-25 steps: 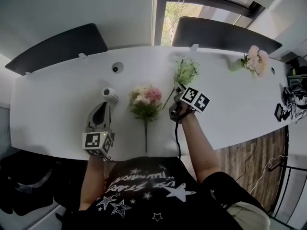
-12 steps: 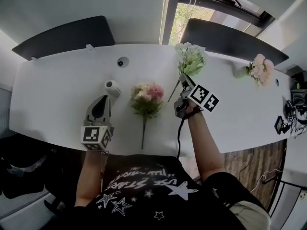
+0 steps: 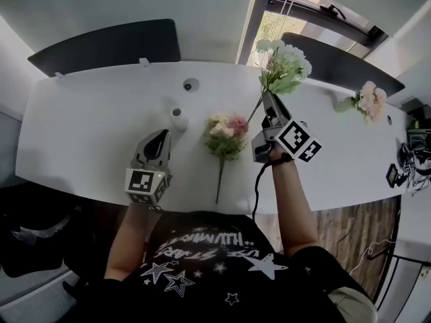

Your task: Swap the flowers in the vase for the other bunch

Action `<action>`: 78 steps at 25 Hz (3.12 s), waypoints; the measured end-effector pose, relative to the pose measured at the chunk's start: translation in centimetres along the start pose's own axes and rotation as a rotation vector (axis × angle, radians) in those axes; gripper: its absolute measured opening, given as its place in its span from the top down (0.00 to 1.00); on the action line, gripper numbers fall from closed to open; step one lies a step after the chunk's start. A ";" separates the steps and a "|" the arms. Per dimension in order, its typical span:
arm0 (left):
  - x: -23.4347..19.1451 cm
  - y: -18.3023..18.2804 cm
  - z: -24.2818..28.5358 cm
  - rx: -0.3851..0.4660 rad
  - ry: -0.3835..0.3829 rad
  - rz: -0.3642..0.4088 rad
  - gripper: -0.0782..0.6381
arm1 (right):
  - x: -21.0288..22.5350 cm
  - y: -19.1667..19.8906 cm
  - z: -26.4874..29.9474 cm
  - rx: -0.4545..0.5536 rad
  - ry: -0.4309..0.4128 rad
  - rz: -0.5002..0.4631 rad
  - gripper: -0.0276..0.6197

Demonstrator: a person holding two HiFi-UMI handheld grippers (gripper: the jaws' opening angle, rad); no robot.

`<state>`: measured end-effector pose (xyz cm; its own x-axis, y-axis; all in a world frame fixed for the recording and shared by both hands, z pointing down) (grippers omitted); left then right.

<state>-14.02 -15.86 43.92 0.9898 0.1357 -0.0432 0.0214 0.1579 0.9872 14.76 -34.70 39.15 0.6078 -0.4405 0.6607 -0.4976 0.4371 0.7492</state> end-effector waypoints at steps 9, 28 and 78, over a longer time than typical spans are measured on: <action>-3.3 -0.2 -1.3 0.031 0.068 -0.013 0.88 | -8.2 1.7 0.1 0.087 -0.125 -0.087 0.87; -5.7 2.8 1.9 -0.018 0.312 0.012 0.65 | -15.5 7.2 3.7 0.090 -0.194 -0.196 0.87; -4.1 6.6 8.8 -0.111 0.331 0.058 0.53 | -12.3 14.0 11.2 -0.143 -0.403 -0.213 0.87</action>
<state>-16.69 -23.93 52.01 0.8891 0.4546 -0.0534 -0.0667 0.2440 0.9675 -6.66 -31.95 42.03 0.3844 -0.7886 0.4799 -0.2807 0.3953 0.8746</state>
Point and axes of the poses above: the fingertips, and each gripper's own axes: z forward along the fingers, x to its right, y out of its underside, the point moved 7 cm from there along -z, backward along the fingers, and after that the axes turned 3 degrees about x, right-handed, at the moved point
